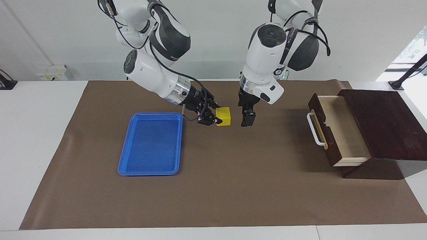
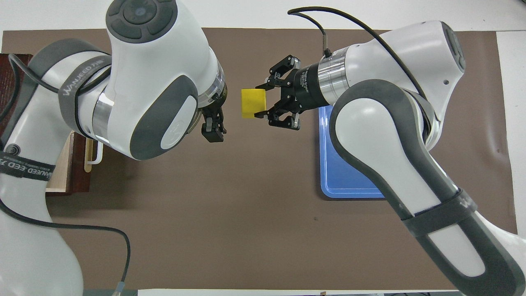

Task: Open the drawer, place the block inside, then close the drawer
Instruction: 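Bring the cube toward the left gripper while the left gripper reaches it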

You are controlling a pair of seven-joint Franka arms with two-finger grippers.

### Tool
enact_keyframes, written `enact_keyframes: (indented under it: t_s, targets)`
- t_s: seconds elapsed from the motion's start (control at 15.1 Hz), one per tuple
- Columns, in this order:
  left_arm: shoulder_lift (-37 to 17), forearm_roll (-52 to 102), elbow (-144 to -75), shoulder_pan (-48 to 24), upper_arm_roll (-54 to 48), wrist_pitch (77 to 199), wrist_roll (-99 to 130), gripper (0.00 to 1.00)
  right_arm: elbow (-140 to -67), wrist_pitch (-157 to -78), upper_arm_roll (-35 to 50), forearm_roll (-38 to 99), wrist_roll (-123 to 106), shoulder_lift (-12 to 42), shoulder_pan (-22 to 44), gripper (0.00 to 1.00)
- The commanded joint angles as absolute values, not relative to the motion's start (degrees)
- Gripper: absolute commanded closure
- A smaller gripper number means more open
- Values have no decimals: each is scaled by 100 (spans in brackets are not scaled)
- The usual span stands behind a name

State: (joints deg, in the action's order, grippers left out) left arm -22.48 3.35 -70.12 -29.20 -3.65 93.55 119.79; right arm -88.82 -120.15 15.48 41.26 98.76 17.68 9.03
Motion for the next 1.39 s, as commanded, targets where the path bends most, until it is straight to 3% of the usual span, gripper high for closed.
enact_keyframes:
  t_s: [0.0, 1.32]
  targets:
    - [-2618, 211, -6312, -3146, -150, 8826, 12199, 0, -9132, -12278, 1547, 4061, 10081, 1573, 984, 100]
    - [-2760, 211, -6030, -3779, 299, 8815, 12419, 0, -9132, -12296, 1547, 4061, 10099, 1573, 1028, 100]
